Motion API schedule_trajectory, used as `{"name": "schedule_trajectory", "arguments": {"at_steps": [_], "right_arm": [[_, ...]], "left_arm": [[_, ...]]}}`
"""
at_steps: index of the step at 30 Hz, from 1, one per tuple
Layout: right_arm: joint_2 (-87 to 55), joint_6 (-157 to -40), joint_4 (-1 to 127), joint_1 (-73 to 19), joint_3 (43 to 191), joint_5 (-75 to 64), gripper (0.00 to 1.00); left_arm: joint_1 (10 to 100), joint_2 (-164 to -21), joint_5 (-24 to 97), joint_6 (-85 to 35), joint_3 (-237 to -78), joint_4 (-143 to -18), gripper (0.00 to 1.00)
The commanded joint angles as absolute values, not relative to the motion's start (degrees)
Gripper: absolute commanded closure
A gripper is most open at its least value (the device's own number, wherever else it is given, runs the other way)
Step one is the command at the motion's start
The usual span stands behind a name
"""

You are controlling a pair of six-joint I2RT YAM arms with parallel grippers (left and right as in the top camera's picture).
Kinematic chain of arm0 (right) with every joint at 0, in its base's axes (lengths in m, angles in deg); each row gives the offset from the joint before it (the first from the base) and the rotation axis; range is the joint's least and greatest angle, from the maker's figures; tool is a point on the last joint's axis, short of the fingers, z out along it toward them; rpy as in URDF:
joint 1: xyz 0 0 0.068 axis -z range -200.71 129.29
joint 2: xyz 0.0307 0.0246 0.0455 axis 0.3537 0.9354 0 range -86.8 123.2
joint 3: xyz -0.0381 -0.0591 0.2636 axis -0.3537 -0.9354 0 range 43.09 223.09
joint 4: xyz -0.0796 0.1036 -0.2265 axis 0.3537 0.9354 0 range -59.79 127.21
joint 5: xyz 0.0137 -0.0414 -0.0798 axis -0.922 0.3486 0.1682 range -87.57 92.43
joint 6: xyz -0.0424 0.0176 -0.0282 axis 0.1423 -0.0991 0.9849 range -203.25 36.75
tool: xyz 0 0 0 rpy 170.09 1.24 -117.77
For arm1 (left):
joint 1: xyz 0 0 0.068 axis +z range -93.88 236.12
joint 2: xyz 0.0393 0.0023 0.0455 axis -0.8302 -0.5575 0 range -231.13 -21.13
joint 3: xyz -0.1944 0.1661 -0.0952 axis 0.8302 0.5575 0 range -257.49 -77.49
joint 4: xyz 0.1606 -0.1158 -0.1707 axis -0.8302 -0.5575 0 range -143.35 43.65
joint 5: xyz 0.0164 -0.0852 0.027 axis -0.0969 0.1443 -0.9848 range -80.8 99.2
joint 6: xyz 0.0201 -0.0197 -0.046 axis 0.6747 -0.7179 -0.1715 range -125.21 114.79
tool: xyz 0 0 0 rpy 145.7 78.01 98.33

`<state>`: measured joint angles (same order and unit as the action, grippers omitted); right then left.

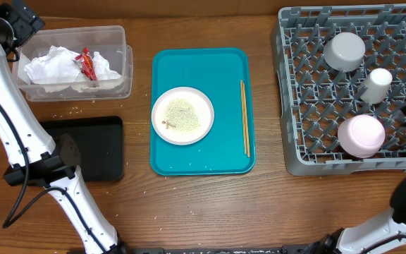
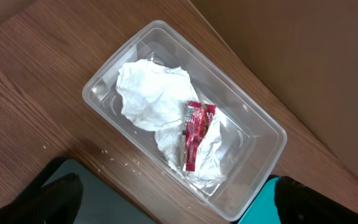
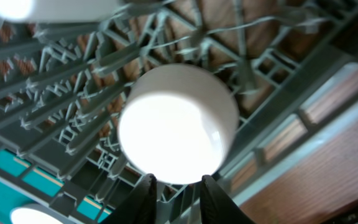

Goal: Sort waste into correct bins and load items into the dishwasher
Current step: 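Move the right gripper to the wooden chopsticks on the teal tray, then close the right gripper on a chopstick and lift it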

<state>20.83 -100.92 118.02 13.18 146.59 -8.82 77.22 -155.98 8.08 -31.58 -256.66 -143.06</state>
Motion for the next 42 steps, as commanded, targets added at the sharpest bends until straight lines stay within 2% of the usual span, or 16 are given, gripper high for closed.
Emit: {"name": "schedule_trajectory", "arguments": {"at_steps": [1,6,13,18,19,24,28,33,42], "right_arm": [[19.94,-99.83,116.33,7.47,146.75,-6.0,0.77],[19.94,-101.6,112.51,0.76,144.74,-7.9,0.81],[19.94,-99.09,103.85,-13.51,144.74,-13.93,0.75],[19.94,-99.15,97.52,-24.83,144.71,-13.1,0.52],[19.96,-99.17,96.53,-26.99,144.71,-11.9,0.52],[21.2,-100.73,94.35,-37.01,144.67,1.61,0.52],[24.33,-103.04,94.06,-42.6,144.67,9.06,0.57],[30.08,-103.06,93.21,-45.75,144.67,9.3,0.58],[37.79,-102.76,93.27,-48.68,144.67,7.55,0.67]], "left_arm": [[77.44,-155.8,7.68,-30.29,-256.77,-143.15,0.0],[77.44,-155.8,7.71,-30.29,-256.77,-143.15,0.0],[77.44,-155.8,7.68,-30.29,-256.77,-143.15,0.0],[77.44,-155.8,7.68,-30.29,-256.77,-143.15,0.0],[77.44,-155.8,7.71,-30.29,-256.77,-143.15,0.0],[77.44,-155.8,7.71,-30.29,-256.77,-143.15,0.0],[77.44,-155.8,7.68,-30.29,-256.77,-143.15,0.0],[77.44,-155.8,7.71,-30.29,-256.77,-143.15,0.0],[77.44,-155.8,7.68,-30.29,-256.77,-143.15,0.0]]}}
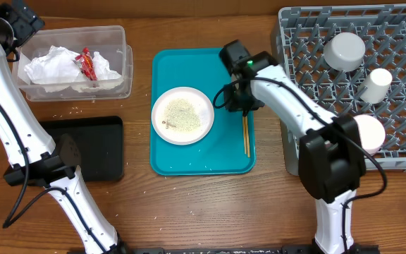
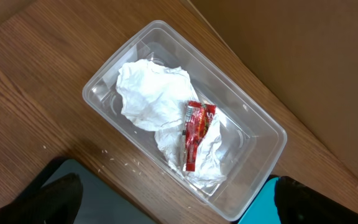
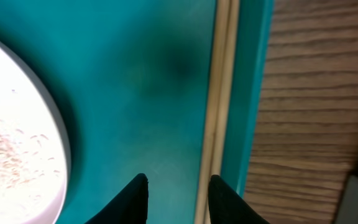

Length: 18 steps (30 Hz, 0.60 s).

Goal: Sort waste into correct bins and load items into the dishwasher
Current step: 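Close the right gripper on a chopstick and lift it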

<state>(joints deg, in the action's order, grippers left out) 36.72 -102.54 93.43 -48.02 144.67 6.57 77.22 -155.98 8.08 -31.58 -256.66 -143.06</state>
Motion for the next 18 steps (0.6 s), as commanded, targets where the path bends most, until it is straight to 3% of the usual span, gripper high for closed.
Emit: {"name": "schedule_trajectory", "arguments": {"at_steps": [1,5,9,18], "right_arm": [[38.38,-102.76,93.25,-48.68,144.67,7.55,0.69],[40.26,-102.32,92.97,-48.68,144.67,8.67,0.71],[41.88,-100.79,92.18,-48.61,144.65,9.26,0.63],[42.36,-100.64,91.22,-48.59,144.65,10.02,0.64]], "left_arm": [[77.44,-155.8,7.68,-30.29,-256.77,-143.15,0.0],[77.44,-155.8,7.68,-30.29,-256.77,-143.15,0.0],[77.44,-155.8,7.68,-30.29,-256.77,-143.15,0.0],[77.44,-155.8,7.68,-30.29,-256.77,-143.15,0.0]]}}
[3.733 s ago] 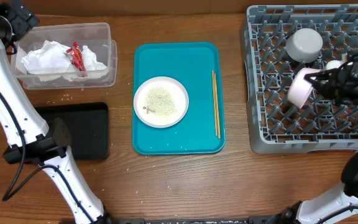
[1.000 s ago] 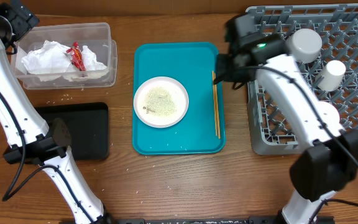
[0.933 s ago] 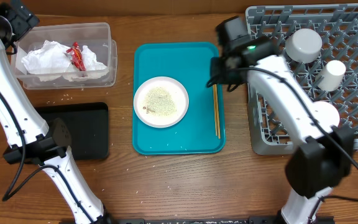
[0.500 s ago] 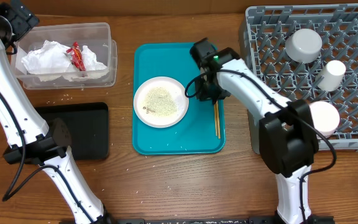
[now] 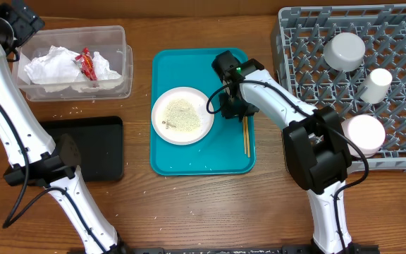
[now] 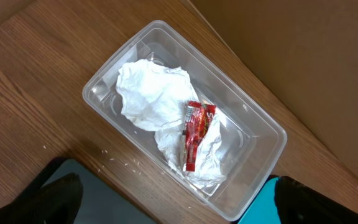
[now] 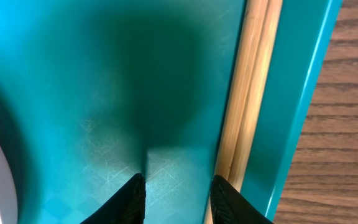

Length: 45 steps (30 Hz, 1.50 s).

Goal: Sort waste into correct bins and load items into the dishwasher

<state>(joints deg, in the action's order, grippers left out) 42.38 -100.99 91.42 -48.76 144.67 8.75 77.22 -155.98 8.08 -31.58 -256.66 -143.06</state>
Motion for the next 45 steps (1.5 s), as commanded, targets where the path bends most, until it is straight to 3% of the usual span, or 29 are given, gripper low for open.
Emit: {"name": "schedule_trajectory", "arguments": {"at_steps": [1,39,45], "right_arm": [[42.36,-100.64,91.18,-48.61,144.65,10.59,0.64],[44.07,-100.9,90.67,-48.35,144.65,9.83,0.64],[44.07,-100.9,90.3,-48.35,144.65,9.87,0.77]], "left_arm": [[77.44,-155.8,7.68,-30.29,-256.77,-143.15,0.0],[77.44,-155.8,7.68,-30.29,-256.77,-143.15,0.0],[77.44,-155.8,7.71,-30.29,-256.77,-143.15,0.0]]}}
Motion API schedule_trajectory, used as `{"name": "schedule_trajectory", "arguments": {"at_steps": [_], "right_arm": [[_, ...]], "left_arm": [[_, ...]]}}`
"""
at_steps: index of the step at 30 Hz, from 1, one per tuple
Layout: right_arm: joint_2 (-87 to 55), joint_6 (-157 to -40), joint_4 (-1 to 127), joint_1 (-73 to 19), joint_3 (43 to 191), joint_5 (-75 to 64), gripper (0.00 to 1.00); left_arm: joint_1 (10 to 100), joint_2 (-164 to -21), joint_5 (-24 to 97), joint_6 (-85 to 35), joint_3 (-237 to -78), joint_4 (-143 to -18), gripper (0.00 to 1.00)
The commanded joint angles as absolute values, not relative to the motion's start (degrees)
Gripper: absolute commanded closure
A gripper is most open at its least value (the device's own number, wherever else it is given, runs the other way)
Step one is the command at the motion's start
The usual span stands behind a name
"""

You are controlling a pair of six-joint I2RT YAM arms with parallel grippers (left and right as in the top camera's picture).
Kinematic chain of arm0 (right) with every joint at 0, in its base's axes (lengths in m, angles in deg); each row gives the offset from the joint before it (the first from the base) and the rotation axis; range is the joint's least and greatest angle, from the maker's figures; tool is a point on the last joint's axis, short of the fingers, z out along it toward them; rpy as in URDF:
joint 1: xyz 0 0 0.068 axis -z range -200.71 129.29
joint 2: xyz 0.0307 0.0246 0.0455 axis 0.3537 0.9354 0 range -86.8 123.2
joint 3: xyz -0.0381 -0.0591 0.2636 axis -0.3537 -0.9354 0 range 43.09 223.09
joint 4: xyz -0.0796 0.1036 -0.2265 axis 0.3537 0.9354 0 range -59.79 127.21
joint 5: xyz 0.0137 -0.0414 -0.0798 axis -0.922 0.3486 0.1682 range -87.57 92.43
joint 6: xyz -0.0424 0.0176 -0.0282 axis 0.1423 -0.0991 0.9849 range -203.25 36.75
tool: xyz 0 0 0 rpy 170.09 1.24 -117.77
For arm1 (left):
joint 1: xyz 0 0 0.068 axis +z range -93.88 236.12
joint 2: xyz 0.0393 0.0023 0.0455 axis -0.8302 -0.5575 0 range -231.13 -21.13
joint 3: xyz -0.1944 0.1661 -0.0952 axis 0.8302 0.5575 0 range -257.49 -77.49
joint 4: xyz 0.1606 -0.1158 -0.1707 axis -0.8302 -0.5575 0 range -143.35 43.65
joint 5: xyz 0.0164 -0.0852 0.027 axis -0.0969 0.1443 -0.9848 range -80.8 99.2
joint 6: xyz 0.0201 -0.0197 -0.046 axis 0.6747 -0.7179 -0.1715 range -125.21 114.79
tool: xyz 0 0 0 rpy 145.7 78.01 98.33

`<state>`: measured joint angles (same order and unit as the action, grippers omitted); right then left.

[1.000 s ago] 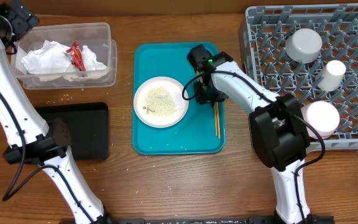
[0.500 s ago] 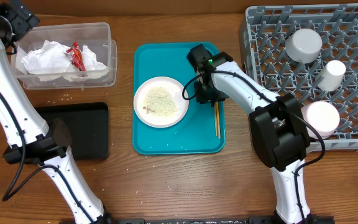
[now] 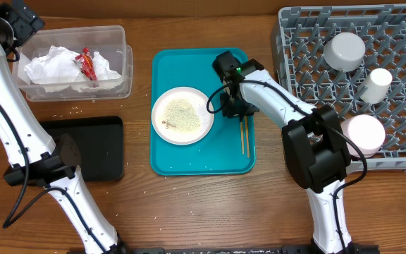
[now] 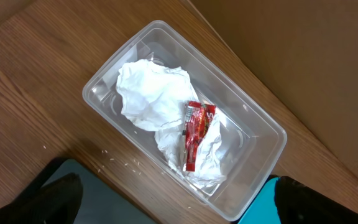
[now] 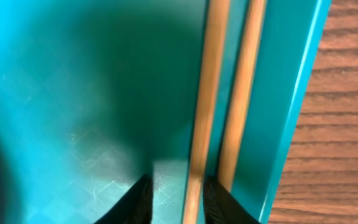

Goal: Sort waste into correct bins and load items into the dishwasher

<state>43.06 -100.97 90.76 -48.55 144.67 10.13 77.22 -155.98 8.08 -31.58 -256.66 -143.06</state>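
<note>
Two wooden chopsticks (image 3: 244, 130) lie along the right side of the teal tray (image 3: 189, 162), next to a white plate of rice (image 3: 182, 115). My right gripper (image 3: 235, 107) is down on the tray at their upper part. In the right wrist view it (image 5: 179, 208) is open. One chopstick (image 5: 202, 93) lies between its fingers, against the right one. The other chopstick (image 5: 244, 93) lies outside, by the tray's rim. My left gripper (image 4: 173, 199) hangs wide open high above the clear bin (image 4: 95, 93), which holds crumpled tissue (image 4: 148, 93) and a red packet (image 4: 194, 134).
The grey dish rack (image 3: 400, 161) at the right holds a grey cup (image 3: 344, 51), a white cup (image 3: 376, 83) and a pink bowl (image 3: 362, 135). A black bin (image 3: 94, 148) sits left of the tray. Rice grains are scattered on the wood near it.
Both chopsticks lay together to the right of my right gripper's fingers. Now one has parted from the other and lies between the fingers. The left arm has not moved.
My right gripper was over the pink bowl in the rack. Then it was over the tray beside the chopsticks, then lower and close to the tray floor. Now it straddles one chopstick. The left gripper stayed open above the clear bin throughout.
</note>
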Motion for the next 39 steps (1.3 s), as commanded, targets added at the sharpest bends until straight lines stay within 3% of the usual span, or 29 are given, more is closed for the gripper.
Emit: {"name": "schedule_trajectory", "arguments": {"at_steps": [1,5,18,28,34,39], "right_arm": [[44.07,-100.9,90.28,-48.35,144.65,9.87,0.8],[44.07,-101.23,90.24,-48.35,144.67,9.87,0.96],[40.0,-102.39,96.53,-47.26,155.88,10.35,0.96],[36.94,-93.03,103.09,-36.37,173.48,15.62,0.96],[36.98,-80.95,103.35,-27.13,173.24,1.8,0.96],[37.01,-77.38,103.72,-22.3,172.12,-7.09,0.96]], "left_arm": [[77.44,-155.8,7.71,-30.29,-256.77,-143.15,0.0],[77.44,-155.8,7.68,-30.29,-256.77,-143.15,0.0],[77.44,-155.8,7.71,-30.29,-256.77,-143.15,0.0],[77.44,-155.8,7.71,-30.29,-256.77,-143.15,0.0],[77.44,-155.8,7.68,-30.29,-256.77,-143.15,0.0],[77.44,-155.8,7.68,-30.29,-256.77,-143.15,0.0]]}}
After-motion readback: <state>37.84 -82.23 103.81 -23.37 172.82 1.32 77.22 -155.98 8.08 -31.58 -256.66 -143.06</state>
